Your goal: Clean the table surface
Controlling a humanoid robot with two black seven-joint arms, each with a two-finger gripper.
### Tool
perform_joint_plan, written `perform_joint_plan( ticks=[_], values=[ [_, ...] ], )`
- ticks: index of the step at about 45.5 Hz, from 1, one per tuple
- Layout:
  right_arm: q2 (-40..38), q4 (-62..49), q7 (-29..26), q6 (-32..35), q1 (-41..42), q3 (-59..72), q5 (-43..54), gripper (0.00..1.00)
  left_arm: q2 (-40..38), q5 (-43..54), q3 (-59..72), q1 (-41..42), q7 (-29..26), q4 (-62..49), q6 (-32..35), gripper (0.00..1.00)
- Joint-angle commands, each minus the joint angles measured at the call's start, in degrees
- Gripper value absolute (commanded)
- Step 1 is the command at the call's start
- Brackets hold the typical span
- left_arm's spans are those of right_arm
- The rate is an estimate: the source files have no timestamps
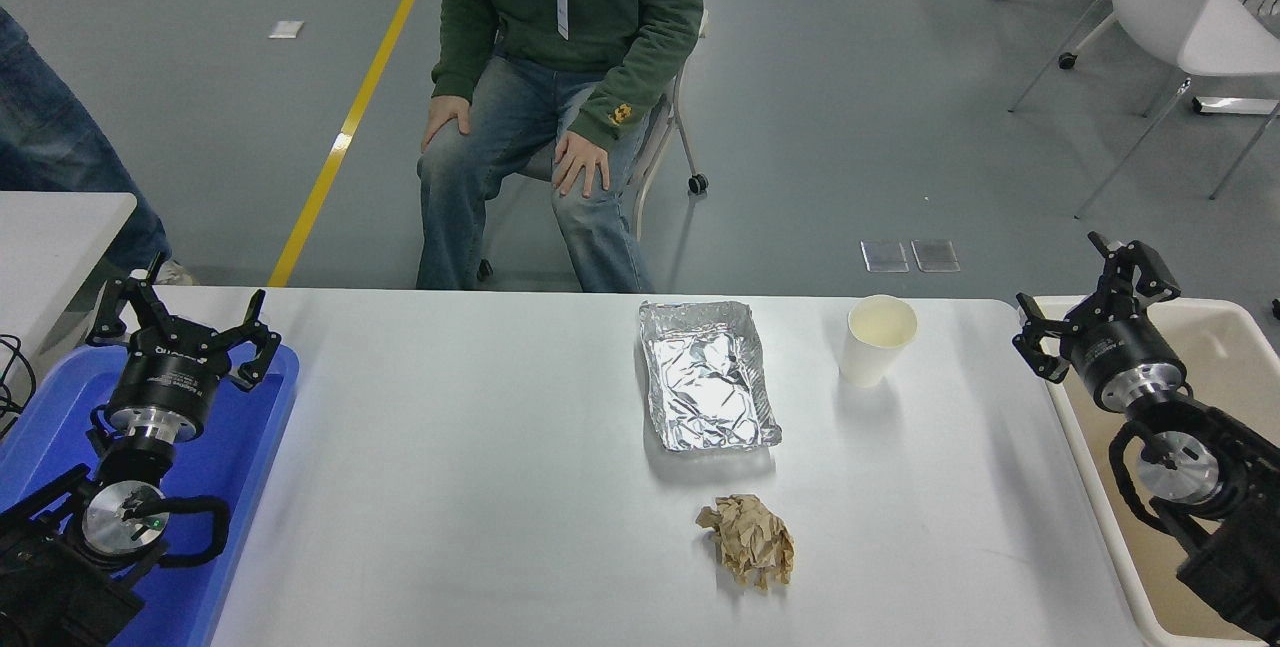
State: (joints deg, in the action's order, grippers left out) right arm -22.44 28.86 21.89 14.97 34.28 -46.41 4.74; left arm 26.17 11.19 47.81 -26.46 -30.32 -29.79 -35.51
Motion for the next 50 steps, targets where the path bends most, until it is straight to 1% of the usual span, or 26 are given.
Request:
perform_joint_plan(
  ticks=[1, 30, 39, 50],
  values=[
    [0.03, -0.03, 0.00, -0.03, -0.01, 0.09, 0.00, 1.00, -0.07, -0.03, 0.00, 0.00, 0.00, 0.00, -0.09, 1.00],
    [0.21, 0.49, 0.00, 0.06, 0.17, 0.26, 0.00, 1.00, 0.02, -0.03, 0.00, 0.00, -0.09, 0.00, 0.00, 1.00],
    [0.12, 0.41, 0.00, 0.06, 1.75, 4.39, 0.00, 1.00, 0.02, -0.03, 0.00, 0.00, -0.09, 0.00, 0.00, 1.00],
    [0.12, 0.41, 0.00, -0.03, 2.28, 5.01, 0.00, 1.00, 0.02, -0.03, 0.00, 0.00, -0.09, 0.00, 0.00, 1.00]
  ],
)
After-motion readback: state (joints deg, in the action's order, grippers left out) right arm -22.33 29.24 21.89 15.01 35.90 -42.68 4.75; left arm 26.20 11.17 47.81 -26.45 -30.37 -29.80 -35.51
